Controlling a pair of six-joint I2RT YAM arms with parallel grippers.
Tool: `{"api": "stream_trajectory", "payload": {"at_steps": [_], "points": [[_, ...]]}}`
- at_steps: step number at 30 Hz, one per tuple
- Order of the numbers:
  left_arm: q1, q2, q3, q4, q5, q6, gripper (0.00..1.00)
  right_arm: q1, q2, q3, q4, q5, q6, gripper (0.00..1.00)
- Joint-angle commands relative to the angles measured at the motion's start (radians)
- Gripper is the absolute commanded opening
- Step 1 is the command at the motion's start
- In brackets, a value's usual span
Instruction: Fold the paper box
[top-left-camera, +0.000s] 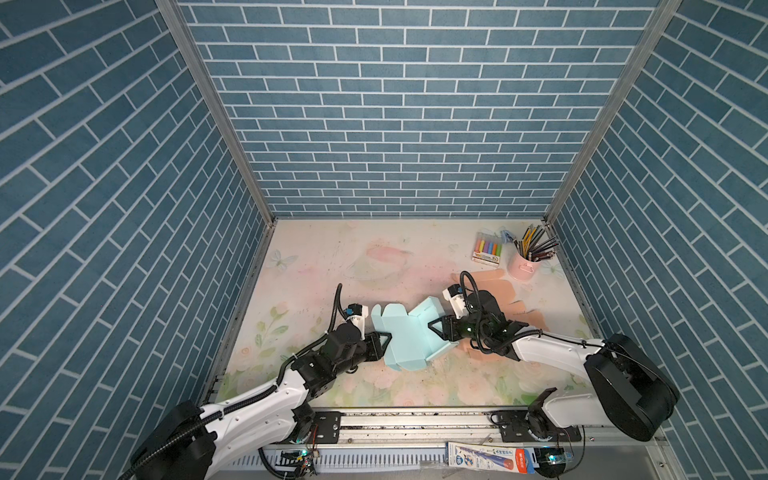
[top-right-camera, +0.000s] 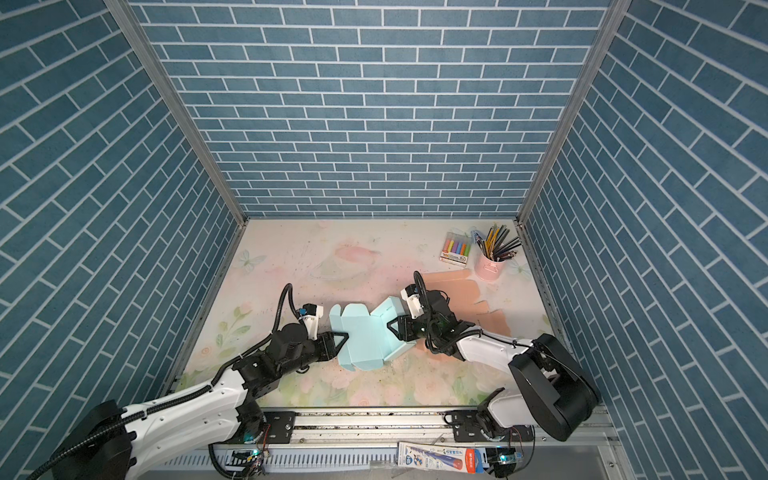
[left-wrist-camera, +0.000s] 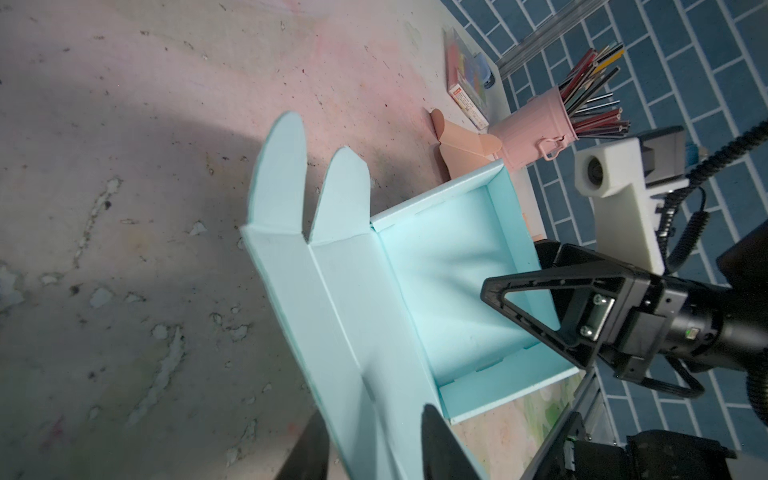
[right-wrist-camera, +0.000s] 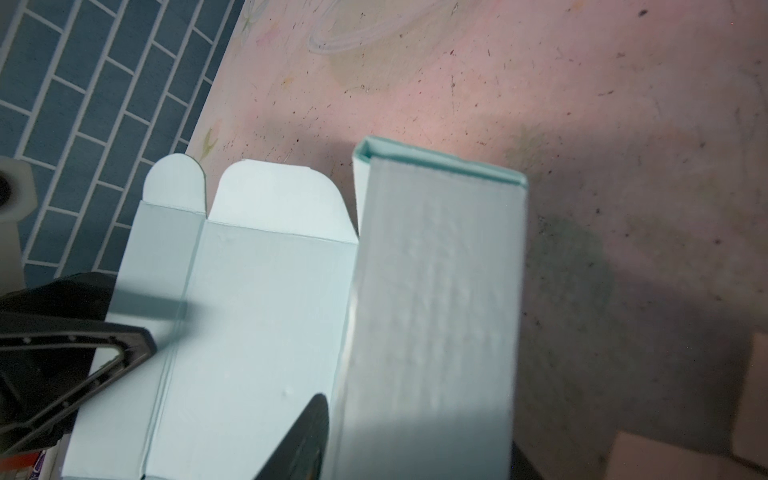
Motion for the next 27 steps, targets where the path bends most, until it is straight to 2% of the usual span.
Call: {"api": "stream_trajectory", "payload": {"at_steps": [1, 7, 11, 20, 27], "points": [[-0.002, 0.003, 0.025, 0.014, -0.025, -0.015, 0.3, 0.002, -0.028, -0.017, 0.0, -0.012, 0.006, 0.53], [-0.001, -0.012, 0.024, -0.016, -0.076, -0.033, 0.15, 0.013, -0.072, -0.017, -0.045, 0.012, -0.014, 0.58], [0.0, -0.006, 0.031, -0.021, -0.083, -0.033, 0.08, 0.021, -0.102, -0.017, -0.078, 0.033, -0.025, 0.61], [0.006, -0.012, 0.075, -0.077, -0.097, -0.012, 0.03, 0.053, -0.172, -0.036, -0.115, 0.073, -0.045, 0.68], [0.032, -0.023, 0.14, -0.173, -0.083, 0.062, 0.02, 0.065, -0.266, -0.073, -0.153, 0.09, -0.087, 0.75]]}}
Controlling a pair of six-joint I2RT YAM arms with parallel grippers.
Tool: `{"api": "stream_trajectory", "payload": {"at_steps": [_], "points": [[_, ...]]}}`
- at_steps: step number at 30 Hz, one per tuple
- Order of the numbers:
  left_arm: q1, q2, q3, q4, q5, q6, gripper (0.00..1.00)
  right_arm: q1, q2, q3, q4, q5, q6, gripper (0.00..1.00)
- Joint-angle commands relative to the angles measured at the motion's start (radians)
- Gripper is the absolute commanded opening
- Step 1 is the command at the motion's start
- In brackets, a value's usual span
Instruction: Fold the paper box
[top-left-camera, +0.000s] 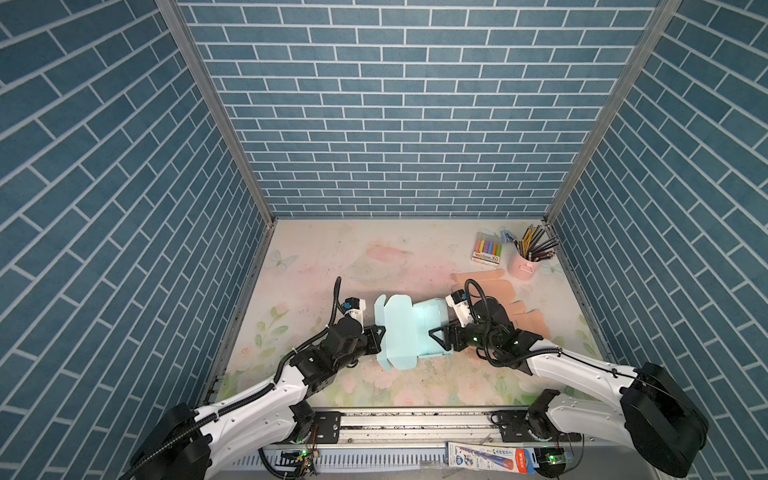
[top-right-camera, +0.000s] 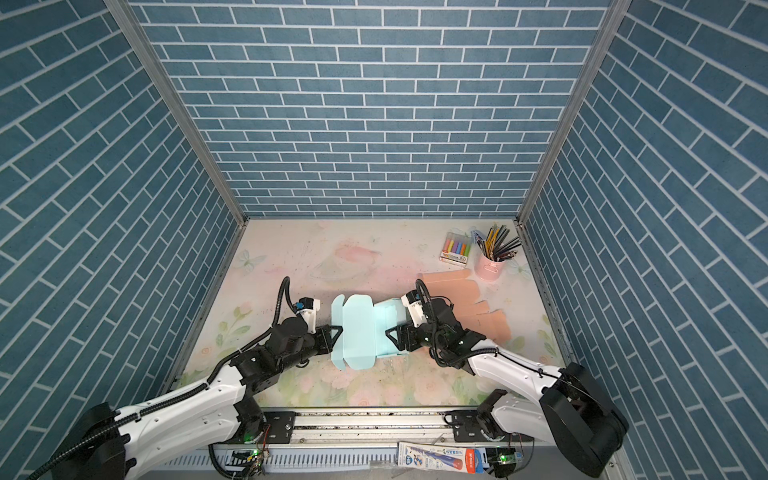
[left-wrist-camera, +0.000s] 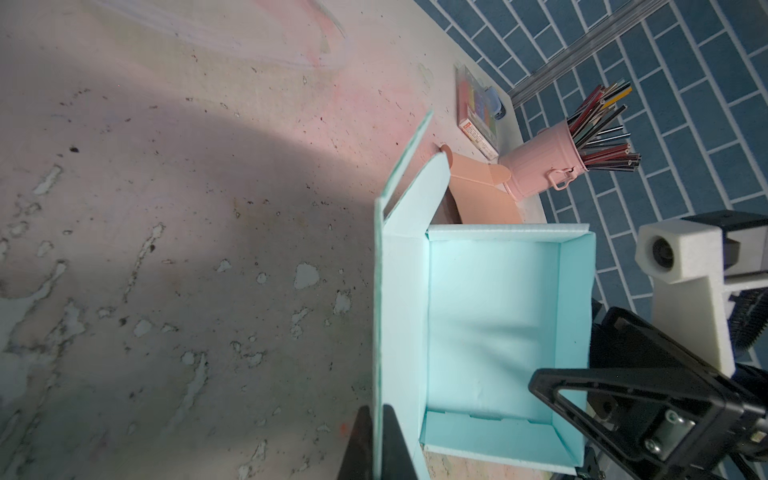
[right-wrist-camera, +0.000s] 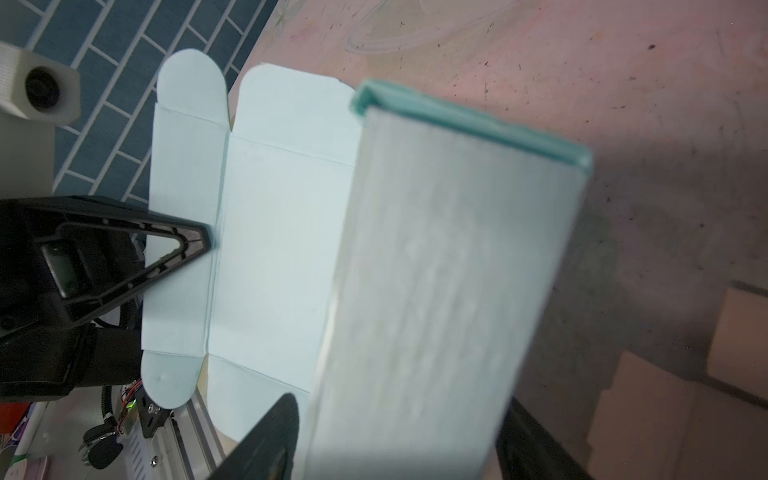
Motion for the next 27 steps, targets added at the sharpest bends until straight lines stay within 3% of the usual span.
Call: {"api": "stream_trajectory", "payload": {"at_steps": [1, 19, 23, 27], "points": [[0.017, -0.011, 0.06, -0.076, -0.009, 0.064, 0.02, 0.005, -0.057, -0.019, -0.04, 0.032, -0.043, 0.76], [0.036, 0.06, 0.37, -0.48, 0.045, 0.369, 0.02, 0.005, -0.34, -0.066, -0.092, 0.129, -0.113, 0.76], [0.037, 0.085, 0.433, -0.552, 0.07, 0.429, 0.02, 0.005, -0.416, -0.102, 0.018, 0.105, -0.171, 0.77], [0.037, 0.12, 0.494, -0.617, 0.099, 0.484, 0.02, 0.005, -0.396, -0.095, 0.135, 0.056, -0.232, 0.78]]}}
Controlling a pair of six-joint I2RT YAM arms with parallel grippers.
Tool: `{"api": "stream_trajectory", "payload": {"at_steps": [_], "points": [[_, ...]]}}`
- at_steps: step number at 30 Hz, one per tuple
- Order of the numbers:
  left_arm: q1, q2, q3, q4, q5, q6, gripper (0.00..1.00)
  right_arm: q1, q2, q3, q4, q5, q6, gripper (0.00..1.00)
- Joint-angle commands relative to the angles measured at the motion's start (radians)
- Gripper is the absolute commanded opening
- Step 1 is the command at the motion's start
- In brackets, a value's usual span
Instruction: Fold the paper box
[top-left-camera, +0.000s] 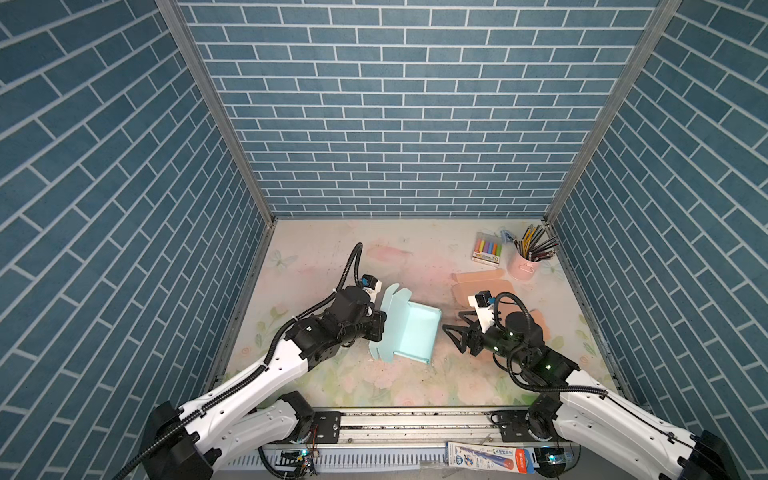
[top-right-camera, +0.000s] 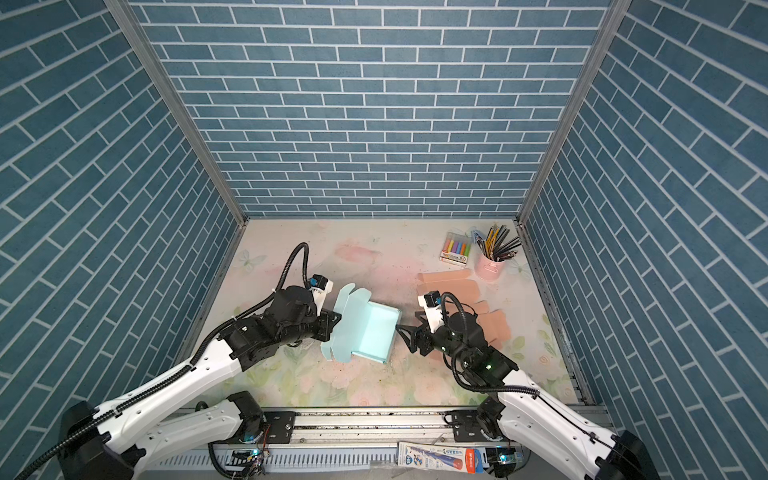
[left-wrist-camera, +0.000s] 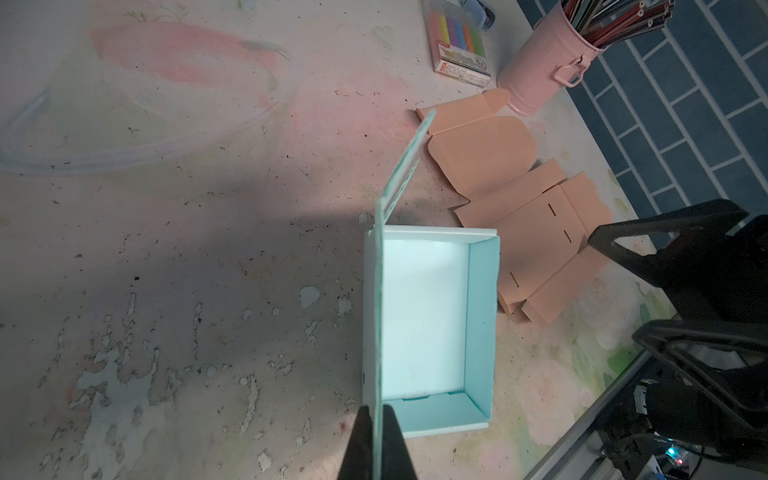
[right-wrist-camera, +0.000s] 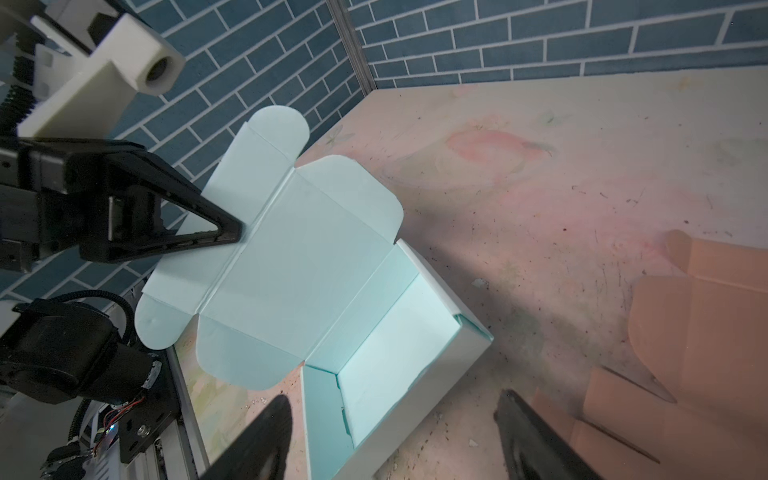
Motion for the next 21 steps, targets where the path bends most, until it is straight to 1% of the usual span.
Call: {"api": "stream_trajectory", "payload": {"at_steps": [1, 8, 12, 14, 17, 21], "points": [[0.006, 0.018, 0.059, -0.093, 0.032, 0.082, 0.02, 0.003, 0.03, 0.014, 0.137, -0.045, -0.102, 0.78], [0.006, 0.043, 0.122, -0.173, 0.045, 0.138, 0.03, 0.003, 0.216, 0.097, 0.266, -0.14, -0.192, 0.78], [0.006, 0.045, 0.141, -0.201, 0.068, 0.162, 0.03, 0.002, 0.316, 0.129, 0.325, -0.191, -0.265, 0.78], [0.005, 0.047, 0.149, -0.214, 0.075, 0.177, 0.04, -0.004, 0.363, 0.148, 0.349, -0.24, -0.304, 0.78], [0.006, 0.055, 0.168, -0.24, 0.085, 0.202, 0.04, -0.013, 0.452, 0.2, 0.348, -0.319, -0.354, 0.78], [0.004, 0.066, 0.189, -0.265, 0.089, 0.224, 0.05, -0.022, 0.568, 0.292, 0.271, -0.355, -0.428, 0.76]]}}
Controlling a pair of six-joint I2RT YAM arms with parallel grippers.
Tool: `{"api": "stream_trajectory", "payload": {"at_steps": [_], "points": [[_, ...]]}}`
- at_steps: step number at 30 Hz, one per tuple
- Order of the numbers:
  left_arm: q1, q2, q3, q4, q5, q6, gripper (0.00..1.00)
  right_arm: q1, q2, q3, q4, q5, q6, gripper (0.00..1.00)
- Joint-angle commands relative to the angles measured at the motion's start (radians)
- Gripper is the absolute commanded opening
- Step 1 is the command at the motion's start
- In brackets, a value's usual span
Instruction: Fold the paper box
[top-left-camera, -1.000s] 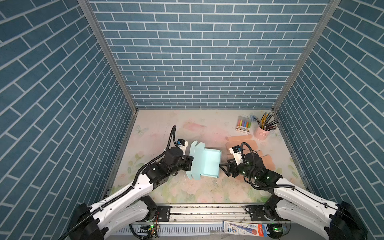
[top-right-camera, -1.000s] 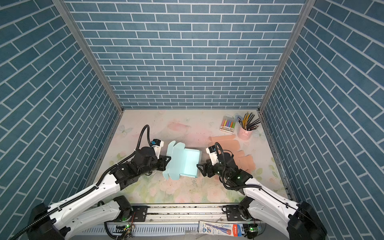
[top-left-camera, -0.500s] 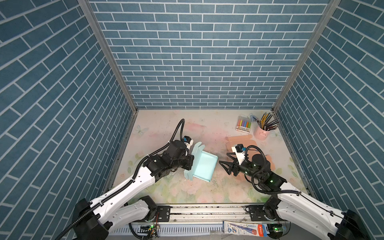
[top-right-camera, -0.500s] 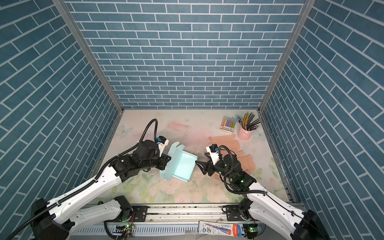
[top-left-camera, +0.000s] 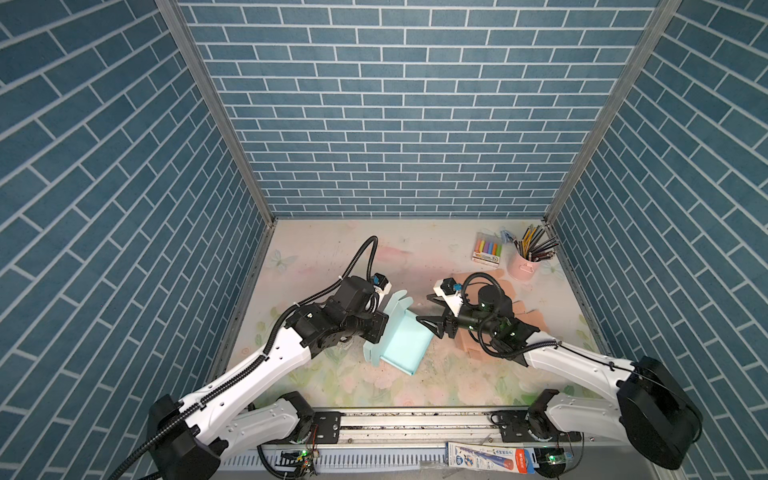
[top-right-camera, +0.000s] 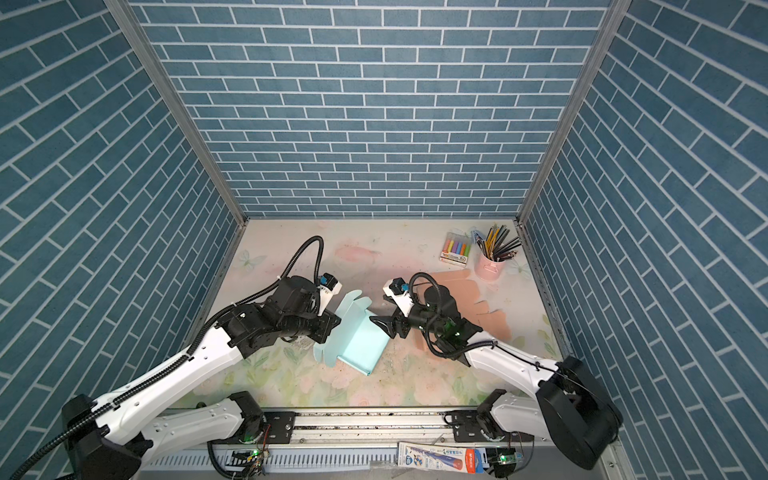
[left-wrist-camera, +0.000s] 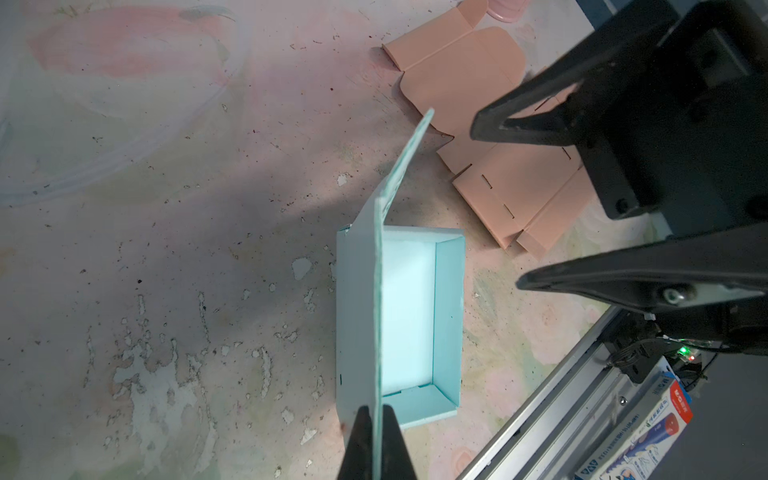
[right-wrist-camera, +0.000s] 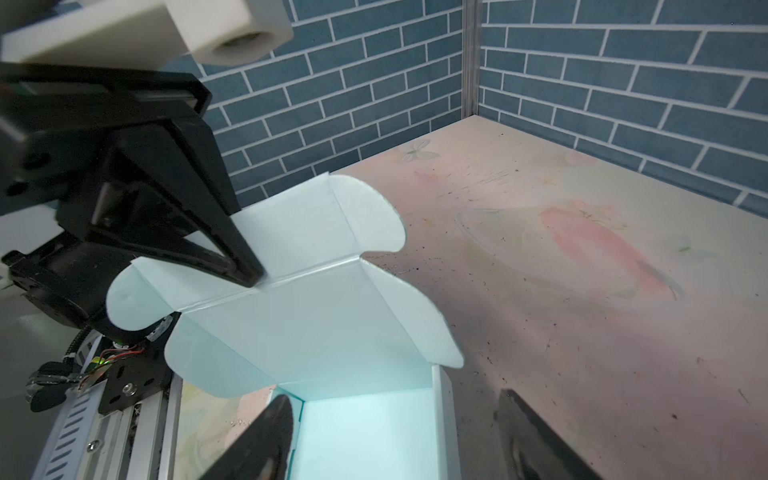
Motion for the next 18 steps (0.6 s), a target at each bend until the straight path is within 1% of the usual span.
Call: {"api": "stream_trajectory", "payload": {"at_steps": [1, 7, 11, 16, 18], "points": [[0.003, 0.007, 0.034, -0.044, 0.022, 0.046, 0.05, -0.011, 0.066, 0.078, -0.033, -0.083, -0.134, 0.75], [0.002, 0.019, 0.041, -0.042, 0.051, 0.063, 0.05, -0.021, 0.143, 0.138, -0.041, -0.1, -0.181, 0.75], [0.004, 0.028, 0.053, -0.051, 0.05, 0.076, 0.06, -0.021, 0.201, 0.193, -0.102, -0.146, -0.226, 0.73], [0.003, 0.037, 0.055, -0.053, 0.049, 0.083, 0.06, -0.023, 0.243, 0.221, -0.136, -0.189, -0.243, 0.68], [0.002, 0.041, 0.055, -0.05, 0.047, 0.086, 0.06, -0.022, 0.25, 0.222, -0.136, -0.191, -0.243, 0.65]]}}
